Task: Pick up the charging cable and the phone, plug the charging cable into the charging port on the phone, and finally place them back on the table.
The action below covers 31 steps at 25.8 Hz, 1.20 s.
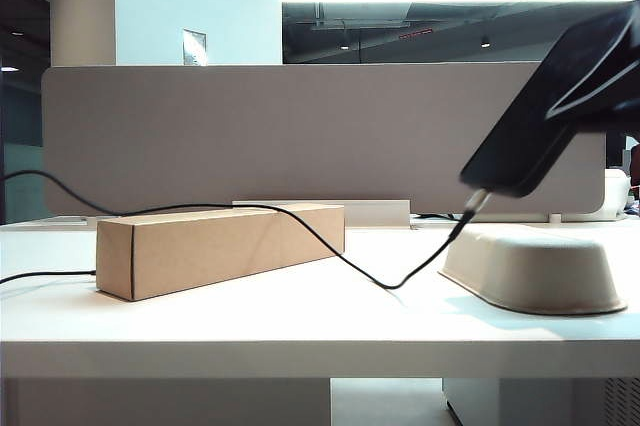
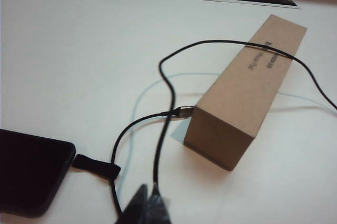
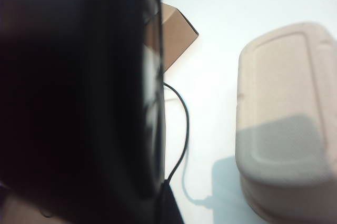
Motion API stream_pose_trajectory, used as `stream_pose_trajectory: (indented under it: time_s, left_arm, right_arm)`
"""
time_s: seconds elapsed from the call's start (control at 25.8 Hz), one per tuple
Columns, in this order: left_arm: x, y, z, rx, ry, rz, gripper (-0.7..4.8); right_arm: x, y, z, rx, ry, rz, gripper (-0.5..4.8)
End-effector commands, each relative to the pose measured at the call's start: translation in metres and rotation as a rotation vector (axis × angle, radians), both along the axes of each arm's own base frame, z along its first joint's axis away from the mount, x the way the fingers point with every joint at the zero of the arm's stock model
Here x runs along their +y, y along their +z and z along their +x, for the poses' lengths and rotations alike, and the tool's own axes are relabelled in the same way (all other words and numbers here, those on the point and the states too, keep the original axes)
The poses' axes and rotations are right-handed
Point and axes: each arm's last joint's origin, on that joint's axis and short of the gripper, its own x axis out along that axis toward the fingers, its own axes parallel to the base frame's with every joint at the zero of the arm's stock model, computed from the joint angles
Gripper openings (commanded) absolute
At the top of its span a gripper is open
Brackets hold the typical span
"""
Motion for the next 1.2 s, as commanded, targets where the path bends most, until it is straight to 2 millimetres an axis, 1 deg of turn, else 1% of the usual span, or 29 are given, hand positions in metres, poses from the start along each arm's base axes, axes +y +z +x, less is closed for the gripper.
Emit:
stream_pose_trajectory:
  time_s: [0.04,0.23,0.31,0.47,0.62,0.66,0.82,1.09,1.13,1.2]
  left_arm:
    - [0.000,0.002,0.000,-0.017,0.003,0.003,-0.06]
    - [0.000,0.002,0.001,-0.022,-0.004,0.028,-0.06]
    - [0.000,0.002,0.001,-0.023,-0.004,0.027,-0.06]
    - [0.000,0.002,0.001,-0.024,-0.004,0.027,-0.06]
    - [0.000,0.003,0.001,-0.027,-0.004,0.027,-0.06]
    - [0.000,0.003,0.001,-0.029,-0.004,0.027,-0.06]
    - [0.000,0.003,0.001,-0.034,-0.004,0.026,-0.06]
    - [0.000,0.004,0.001,-0.036,-0.004,0.026,-0.06]
    - [0.000,0.004,0.001,-0.036,-0.004,0.026,-0.06]
    - [0.000,0.004,0.001,-0.038,-0.004,0.026,-0.06]
  right_arm:
    - [0.005,0.001,0.015,-0.032,0.013,0.082,-0.07]
    - [0.009,-0.015,0.033,0.017,0.012,0.127,-0.07]
    - [0.011,-0.027,0.042,0.052,0.004,0.140,-0.07]
    - [0.013,-0.042,0.051,0.118,-0.016,0.184,-0.07]
    - [0.014,-0.050,0.057,0.148,-0.050,0.235,-0.07]
    - [0.014,-0.053,0.060,0.157,-0.083,0.260,-0.07]
    - [0.015,-0.056,0.069,0.177,-0.120,0.262,-0.07]
    - [0.018,-0.048,0.081,0.156,-0.117,0.276,-0.05]
    - [0.018,-0.048,0.082,0.157,-0.118,0.279,-0.01]
    - [0.018,-0.047,0.083,0.158,-0.123,0.285,0.27]
